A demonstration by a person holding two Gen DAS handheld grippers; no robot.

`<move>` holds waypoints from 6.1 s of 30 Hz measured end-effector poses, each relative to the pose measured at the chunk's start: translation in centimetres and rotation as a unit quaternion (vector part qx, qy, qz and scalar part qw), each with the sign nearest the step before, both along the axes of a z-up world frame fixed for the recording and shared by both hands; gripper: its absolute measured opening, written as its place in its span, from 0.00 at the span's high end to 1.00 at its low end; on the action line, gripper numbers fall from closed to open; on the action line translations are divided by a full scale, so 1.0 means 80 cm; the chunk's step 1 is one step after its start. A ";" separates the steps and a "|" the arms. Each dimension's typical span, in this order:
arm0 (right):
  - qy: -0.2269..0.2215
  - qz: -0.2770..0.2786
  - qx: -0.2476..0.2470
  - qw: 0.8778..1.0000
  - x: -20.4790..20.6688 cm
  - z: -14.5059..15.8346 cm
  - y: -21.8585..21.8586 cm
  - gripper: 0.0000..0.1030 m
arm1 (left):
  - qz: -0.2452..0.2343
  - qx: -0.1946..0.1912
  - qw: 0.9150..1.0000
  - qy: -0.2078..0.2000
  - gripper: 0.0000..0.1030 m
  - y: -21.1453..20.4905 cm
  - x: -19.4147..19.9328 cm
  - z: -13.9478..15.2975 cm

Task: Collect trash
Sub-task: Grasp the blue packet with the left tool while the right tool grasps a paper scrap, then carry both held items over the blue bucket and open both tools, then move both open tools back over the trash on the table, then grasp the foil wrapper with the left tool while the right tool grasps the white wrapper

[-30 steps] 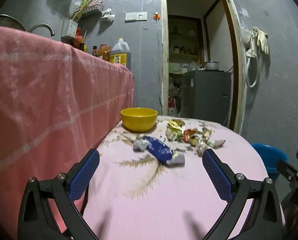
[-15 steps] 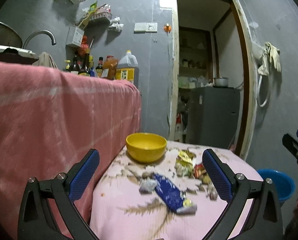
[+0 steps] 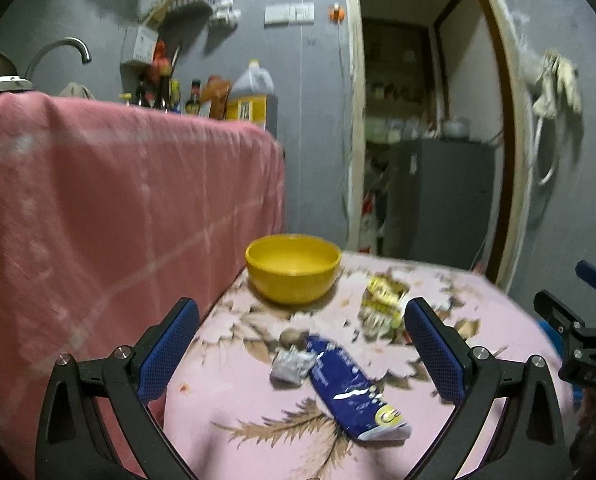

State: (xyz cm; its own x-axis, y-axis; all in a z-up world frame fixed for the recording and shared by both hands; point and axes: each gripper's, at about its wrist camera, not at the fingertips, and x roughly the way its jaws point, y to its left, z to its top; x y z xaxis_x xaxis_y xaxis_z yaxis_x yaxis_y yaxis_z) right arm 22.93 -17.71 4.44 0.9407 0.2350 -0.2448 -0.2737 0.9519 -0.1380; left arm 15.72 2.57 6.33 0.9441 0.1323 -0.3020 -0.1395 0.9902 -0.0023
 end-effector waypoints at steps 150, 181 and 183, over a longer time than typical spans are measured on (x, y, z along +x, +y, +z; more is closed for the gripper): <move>-0.076 -0.050 0.137 0.986 -0.027 0.040 -0.069 0.00 | -0.032 -0.037 0.998 -0.030 0.02 -0.027 0.042 0.026; 0.224 0.081 0.030 0.971 0.075 -0.053 0.055 0.00 | -0.043 -0.054 0.983 0.171 0.02 0.069 0.100 -0.061; 0.241 0.086 0.026 0.966 0.080 -0.059 0.059 0.01 | -0.051 -0.057 0.980 0.183 0.03 0.068 0.108 -0.065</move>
